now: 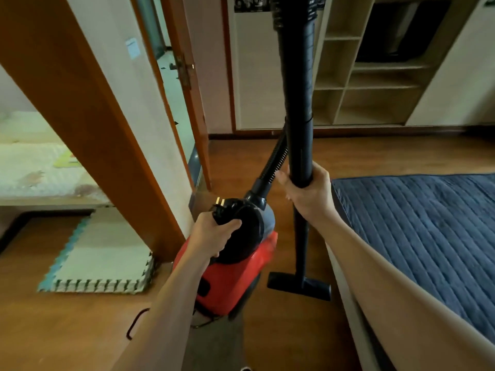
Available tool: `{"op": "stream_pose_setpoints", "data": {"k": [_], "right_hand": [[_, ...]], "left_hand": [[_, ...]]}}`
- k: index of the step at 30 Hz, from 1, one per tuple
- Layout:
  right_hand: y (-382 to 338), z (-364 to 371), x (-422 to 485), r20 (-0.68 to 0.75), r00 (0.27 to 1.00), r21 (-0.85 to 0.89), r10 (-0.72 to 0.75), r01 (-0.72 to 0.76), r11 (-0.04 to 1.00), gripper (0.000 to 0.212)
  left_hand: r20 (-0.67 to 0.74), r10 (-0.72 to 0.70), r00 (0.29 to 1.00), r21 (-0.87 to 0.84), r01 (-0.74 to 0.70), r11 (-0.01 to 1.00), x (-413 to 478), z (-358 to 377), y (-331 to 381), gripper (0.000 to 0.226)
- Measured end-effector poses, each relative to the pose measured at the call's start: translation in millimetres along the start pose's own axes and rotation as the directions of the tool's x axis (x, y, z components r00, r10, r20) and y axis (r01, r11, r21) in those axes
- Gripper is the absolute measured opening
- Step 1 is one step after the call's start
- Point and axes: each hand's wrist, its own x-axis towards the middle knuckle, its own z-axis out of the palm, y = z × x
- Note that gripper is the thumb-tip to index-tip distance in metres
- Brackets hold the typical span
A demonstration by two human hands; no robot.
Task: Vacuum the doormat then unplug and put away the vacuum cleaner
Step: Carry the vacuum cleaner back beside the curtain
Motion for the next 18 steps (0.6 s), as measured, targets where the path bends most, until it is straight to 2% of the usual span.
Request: {"op": "stream_pose_setpoints", "data": {"k": [3,10,13,18], "right_hand": [[4.4,7.5,28.4,-0.029,1.0,-0.012,-0.008,0.008,1.0,0.032],[33.3,14.9,95.7,-0.092,0.996,-0.051,0.02,-0.025,0.998,0.03],[57.8,9.3,128.5,-0.109,0.994,-0.064,0.025,-0.032,0.997,0.027],[111.7,-4.3,192.8,-0.134,0.99,-0.059,0.047,-0.056,0.997,0.026]], "left_hand": [[0.019,0.023,1.0,0.003,-0.023,1.0,38.2,-6.3,13.6,0.026],[0.03,0.117,0.993,0.129,-0.12,0.984,127.2,4.5,36.7,0.025],[0.036,0.097,0.995,0.155,-0.102,0.983,168.3,20.8,47.0,0.033],[0.07,0.087,0.994,0.211,-0.1,0.972,244.1,53.9,72.4,0.03]]}}
